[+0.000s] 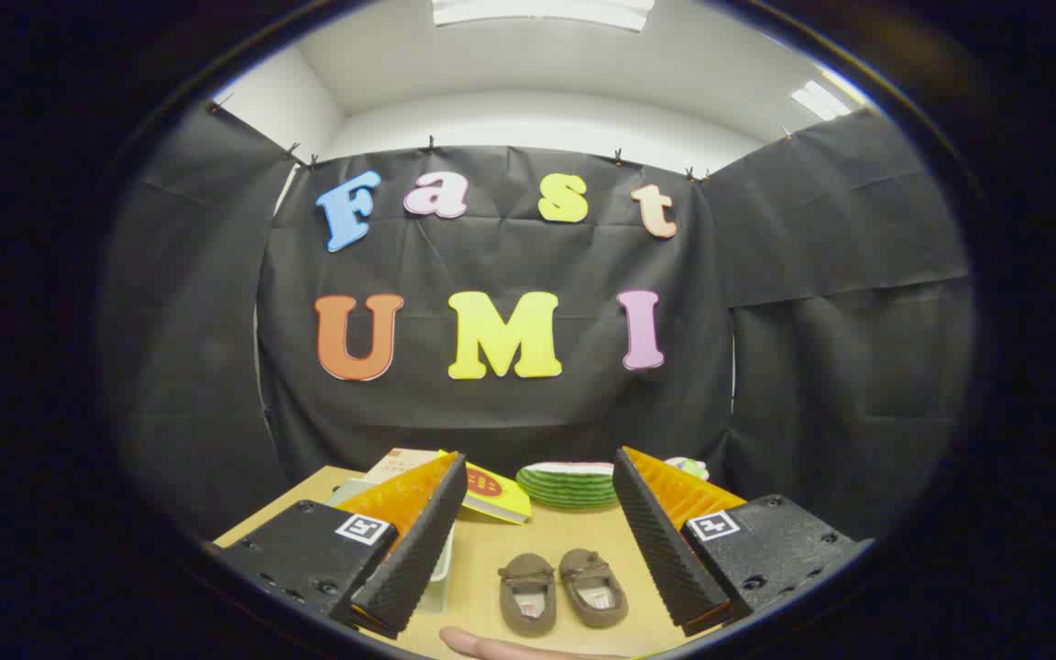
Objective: Open the storage box then place both shoes into the box .Put the left shoe in first, then the right shoe, with the right side of both shoes facing outward in a uniform manner.
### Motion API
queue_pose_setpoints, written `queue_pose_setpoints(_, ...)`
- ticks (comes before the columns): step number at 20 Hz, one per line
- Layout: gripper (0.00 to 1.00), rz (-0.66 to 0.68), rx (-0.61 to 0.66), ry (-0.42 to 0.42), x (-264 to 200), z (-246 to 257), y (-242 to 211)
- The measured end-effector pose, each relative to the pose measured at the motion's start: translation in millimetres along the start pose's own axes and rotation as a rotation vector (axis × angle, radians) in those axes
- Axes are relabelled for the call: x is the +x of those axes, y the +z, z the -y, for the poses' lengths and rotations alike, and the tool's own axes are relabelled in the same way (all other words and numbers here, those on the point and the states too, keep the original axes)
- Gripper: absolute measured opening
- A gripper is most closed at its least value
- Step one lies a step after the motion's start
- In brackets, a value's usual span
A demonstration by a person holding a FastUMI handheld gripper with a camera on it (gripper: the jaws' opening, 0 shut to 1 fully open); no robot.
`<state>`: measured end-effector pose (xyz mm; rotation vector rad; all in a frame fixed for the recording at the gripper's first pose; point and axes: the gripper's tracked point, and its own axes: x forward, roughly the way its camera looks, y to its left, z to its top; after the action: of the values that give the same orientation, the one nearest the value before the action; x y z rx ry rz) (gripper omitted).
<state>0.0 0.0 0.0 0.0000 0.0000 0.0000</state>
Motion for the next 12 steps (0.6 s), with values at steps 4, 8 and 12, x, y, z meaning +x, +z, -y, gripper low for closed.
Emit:
queue_pose_setpoints(4,1.0,-0.031,-0.005,0.016,4.9,-3.0,-12.3)
queue_pose_setpoints(8,1.0,-0.056,0.012,0.034,11.0,-2.3,-19.1)
queue_pose_setpoints(12,1.0,-0.077,0.01,0.014,24.5,3.1,-29.8)
